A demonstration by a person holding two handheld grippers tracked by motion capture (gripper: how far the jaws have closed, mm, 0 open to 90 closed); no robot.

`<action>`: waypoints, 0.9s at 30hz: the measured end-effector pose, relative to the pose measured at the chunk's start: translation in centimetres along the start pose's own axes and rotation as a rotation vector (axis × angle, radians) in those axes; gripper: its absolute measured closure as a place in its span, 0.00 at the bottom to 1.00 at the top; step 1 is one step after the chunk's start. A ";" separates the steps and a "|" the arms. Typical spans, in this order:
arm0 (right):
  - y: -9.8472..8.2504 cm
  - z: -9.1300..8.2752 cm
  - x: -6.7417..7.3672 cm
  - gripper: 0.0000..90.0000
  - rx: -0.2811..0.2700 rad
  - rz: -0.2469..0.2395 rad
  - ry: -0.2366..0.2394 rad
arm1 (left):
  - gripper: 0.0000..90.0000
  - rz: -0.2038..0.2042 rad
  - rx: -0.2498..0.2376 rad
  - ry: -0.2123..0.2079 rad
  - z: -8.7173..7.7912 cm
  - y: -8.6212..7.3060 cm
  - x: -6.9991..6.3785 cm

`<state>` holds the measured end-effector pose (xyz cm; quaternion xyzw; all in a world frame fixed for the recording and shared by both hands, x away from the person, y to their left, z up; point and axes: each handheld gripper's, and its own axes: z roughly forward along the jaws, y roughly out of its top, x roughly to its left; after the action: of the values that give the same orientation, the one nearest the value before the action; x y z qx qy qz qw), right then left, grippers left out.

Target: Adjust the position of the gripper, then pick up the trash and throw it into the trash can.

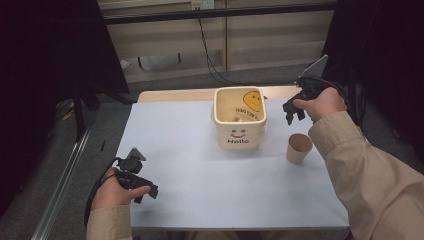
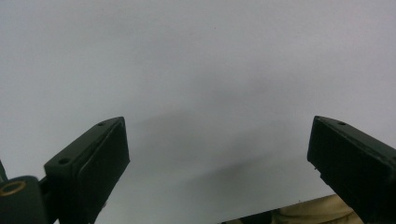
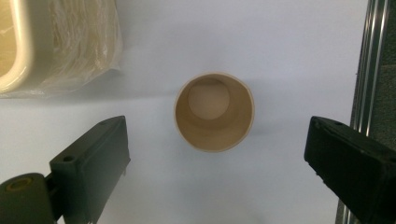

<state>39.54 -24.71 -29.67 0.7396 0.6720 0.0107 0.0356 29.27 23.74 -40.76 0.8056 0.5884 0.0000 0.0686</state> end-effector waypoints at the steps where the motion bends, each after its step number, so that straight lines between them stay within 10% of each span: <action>1: 0.0 0.0 0.0 0.07 0.000 0.000 0.000 | 0.06 0.000 0.000 0.000 0.0 0.0 0.0; 27: -0.6 5.6 -0.7 0.07 0.048 0.018 0.003 | 0.06 -0.003 -0.001 -0.006 0.0 -0.1 0.1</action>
<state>39.27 -25.55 -35.25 0.7462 0.6655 -0.0038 0.0168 29.20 23.82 -40.77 0.8046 0.5895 -0.0020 0.0708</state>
